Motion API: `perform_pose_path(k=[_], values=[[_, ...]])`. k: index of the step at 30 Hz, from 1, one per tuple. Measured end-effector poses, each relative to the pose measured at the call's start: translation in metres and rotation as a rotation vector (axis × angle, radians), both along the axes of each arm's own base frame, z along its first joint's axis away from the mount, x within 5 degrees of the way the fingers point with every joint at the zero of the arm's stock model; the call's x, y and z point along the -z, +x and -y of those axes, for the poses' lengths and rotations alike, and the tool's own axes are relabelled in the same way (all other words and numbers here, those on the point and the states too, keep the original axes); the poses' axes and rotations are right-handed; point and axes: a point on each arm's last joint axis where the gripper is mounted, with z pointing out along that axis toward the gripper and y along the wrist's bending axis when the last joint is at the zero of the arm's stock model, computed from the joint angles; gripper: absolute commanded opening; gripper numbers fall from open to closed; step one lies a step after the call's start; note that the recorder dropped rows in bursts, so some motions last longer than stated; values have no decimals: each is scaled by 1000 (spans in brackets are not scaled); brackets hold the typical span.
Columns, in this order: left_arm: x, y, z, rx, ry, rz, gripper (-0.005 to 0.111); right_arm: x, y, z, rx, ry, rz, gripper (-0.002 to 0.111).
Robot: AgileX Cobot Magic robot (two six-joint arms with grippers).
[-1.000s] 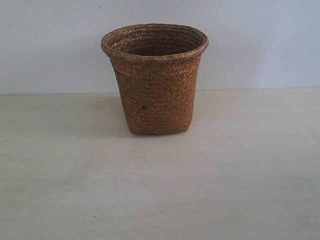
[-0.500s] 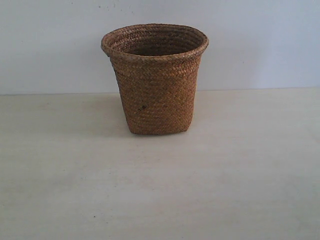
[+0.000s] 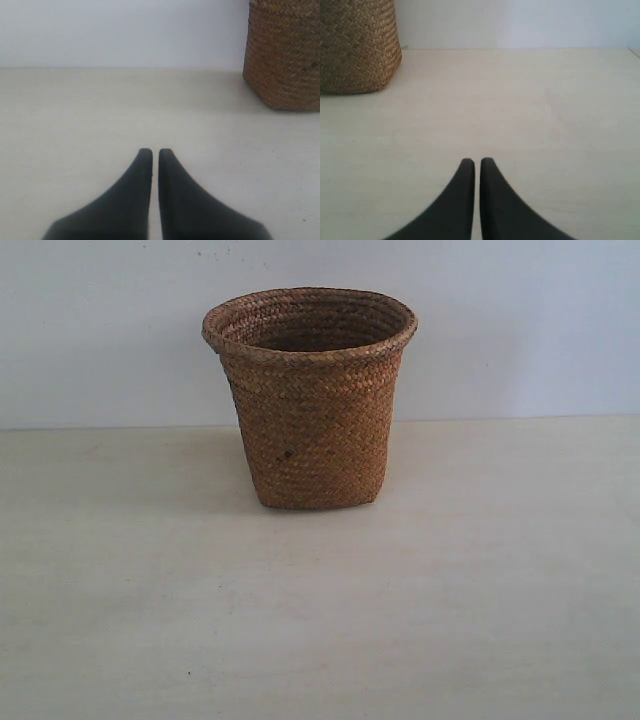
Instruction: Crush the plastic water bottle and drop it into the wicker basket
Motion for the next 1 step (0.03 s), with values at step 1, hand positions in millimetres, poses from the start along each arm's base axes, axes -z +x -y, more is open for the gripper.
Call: perform_pose_path(k=[1], values=[[0,0,0,0,0,0,4,0,0,0,0,0,0,1]])
